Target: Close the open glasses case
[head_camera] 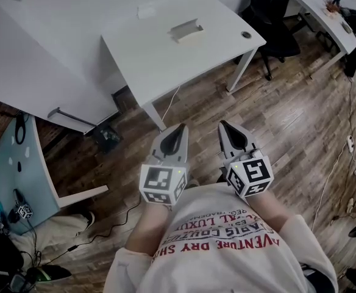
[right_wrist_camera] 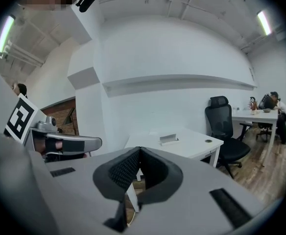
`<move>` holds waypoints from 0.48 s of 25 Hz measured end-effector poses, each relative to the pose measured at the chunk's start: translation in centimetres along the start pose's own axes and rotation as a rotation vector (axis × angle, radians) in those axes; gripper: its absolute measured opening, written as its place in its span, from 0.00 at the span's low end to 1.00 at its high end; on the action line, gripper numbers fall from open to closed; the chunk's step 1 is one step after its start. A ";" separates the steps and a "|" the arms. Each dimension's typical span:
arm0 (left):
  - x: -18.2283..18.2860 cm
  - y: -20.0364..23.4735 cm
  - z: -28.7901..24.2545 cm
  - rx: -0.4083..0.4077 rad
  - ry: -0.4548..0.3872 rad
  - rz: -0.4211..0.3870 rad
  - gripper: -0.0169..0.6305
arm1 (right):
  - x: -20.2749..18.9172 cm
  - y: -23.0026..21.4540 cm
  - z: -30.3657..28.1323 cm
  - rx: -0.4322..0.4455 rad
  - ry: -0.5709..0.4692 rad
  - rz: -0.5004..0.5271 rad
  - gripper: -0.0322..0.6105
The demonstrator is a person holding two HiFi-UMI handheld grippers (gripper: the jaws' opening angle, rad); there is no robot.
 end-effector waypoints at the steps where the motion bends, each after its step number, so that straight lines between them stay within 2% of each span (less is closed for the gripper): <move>1: -0.2 0.2 -0.2 0.003 0.006 0.001 0.02 | -0.2 -0.3 -0.1 -0.004 0.006 0.001 0.07; 6: -1.0 0.8 -2.2 0.019 0.033 0.013 0.02 | -0.7 -2.4 -1.6 -0.012 0.025 -0.014 0.07; 12: -1.2 1.2 -6.3 0.067 0.033 0.020 0.02 | -0.8 -6.0 -4.7 0.039 0.039 -0.018 0.07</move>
Point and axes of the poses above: the fingertips, and each gripper's own axes: z backward along the fingers, y to its left, x out of its top, the point moved 7 cm from there along z, backward along the fingers, and after that the axes turned 11 degrees about -y, right-handed, at the moved point
